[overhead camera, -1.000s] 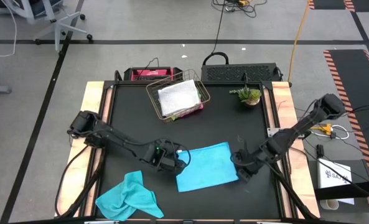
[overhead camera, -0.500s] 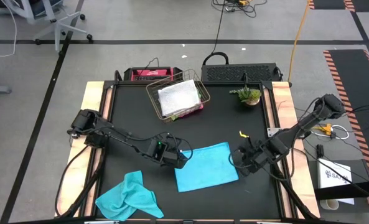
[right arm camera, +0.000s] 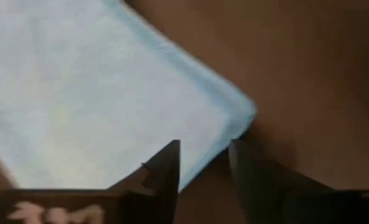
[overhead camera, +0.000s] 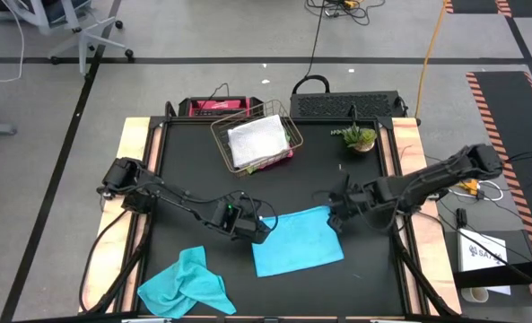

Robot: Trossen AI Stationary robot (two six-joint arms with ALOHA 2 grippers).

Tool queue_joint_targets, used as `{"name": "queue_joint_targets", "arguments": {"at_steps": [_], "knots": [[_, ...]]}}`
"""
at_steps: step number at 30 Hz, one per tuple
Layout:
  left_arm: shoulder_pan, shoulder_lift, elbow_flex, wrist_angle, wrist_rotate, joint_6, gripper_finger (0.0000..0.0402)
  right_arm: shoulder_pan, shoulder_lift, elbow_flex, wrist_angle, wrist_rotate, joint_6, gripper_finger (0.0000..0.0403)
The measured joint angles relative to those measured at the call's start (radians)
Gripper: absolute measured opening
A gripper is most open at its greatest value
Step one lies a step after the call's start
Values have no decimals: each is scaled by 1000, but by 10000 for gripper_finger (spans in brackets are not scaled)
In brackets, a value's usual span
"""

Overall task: Fold microfiber towels
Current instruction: Fold the right light blue microfiber cloth

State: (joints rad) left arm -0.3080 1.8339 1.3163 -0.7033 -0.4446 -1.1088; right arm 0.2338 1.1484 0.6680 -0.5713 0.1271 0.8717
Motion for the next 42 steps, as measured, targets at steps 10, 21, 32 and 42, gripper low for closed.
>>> {"name": "queue_joint_targets", "arguments": {"at_steps": [10,21,32,42], "knots": [[0,0,0,0,0,-2,31,-150,0,-89,100,-91,-81,195],[0,0,0,-1,1,-3,31,-215,0,-176,244,-108,-136,201],[0,0,0,-2,2,-20,31,-215,41,-253,364,-130,-125,201],[0,0,0,-6,2,-26,31,-214,61,-262,446,-148,-126,201]]}}
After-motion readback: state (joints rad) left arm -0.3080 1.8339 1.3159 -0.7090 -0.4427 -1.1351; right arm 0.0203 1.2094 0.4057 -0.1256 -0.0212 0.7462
